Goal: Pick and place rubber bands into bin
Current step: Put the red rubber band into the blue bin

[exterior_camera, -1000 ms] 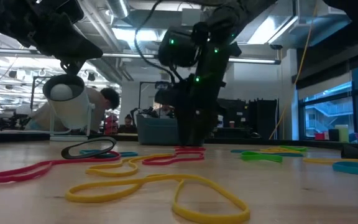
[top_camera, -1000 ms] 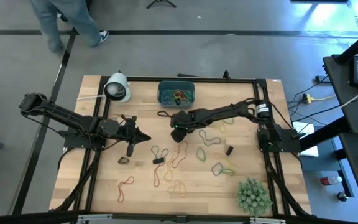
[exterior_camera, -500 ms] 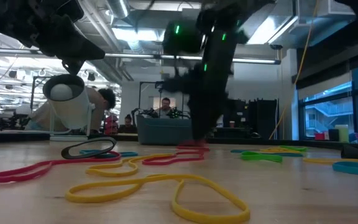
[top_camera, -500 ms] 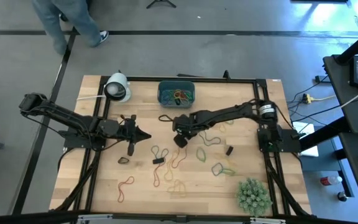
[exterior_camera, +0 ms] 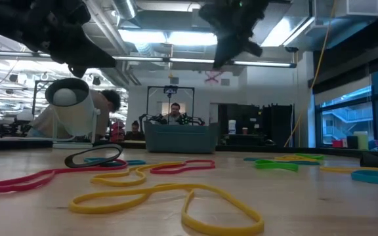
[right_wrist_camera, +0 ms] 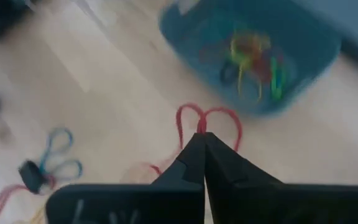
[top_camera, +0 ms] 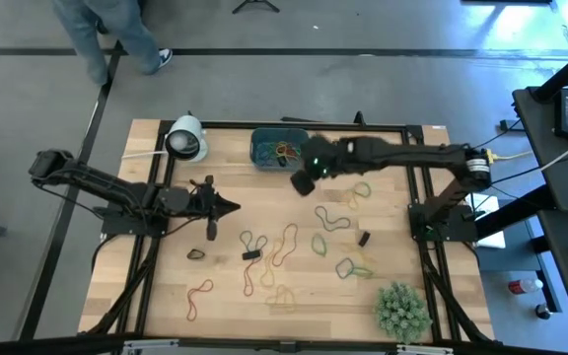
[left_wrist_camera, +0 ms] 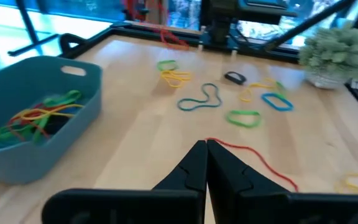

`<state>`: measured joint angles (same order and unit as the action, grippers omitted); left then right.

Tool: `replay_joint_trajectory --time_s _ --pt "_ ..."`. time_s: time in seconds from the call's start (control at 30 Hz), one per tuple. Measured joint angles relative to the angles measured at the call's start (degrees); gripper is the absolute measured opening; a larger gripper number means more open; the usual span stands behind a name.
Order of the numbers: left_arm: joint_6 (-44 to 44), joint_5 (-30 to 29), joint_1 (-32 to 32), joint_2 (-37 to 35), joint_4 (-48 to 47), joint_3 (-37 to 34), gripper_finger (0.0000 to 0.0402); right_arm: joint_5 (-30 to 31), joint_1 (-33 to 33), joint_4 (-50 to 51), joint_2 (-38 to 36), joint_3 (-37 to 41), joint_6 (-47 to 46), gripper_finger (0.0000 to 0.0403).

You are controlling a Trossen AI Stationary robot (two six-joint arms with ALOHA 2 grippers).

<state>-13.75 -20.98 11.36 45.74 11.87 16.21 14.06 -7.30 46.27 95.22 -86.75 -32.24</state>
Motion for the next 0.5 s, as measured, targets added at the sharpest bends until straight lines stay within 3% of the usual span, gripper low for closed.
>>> replay_joint_trajectory --time_s 0.27,0.5 --pt "-0.5 -0.6 -5.7 0.0 0.7 0.0 0.0002 -1.1 -9.6 -0.8 4.5 -10.9 20.4 0.0001" --pt "-0.5 -0.5 -7.8 0.0 0.8 0.0 0.0002 -10.1 -15.8 -6.3 14.4 -16.8 33.0 0.0"
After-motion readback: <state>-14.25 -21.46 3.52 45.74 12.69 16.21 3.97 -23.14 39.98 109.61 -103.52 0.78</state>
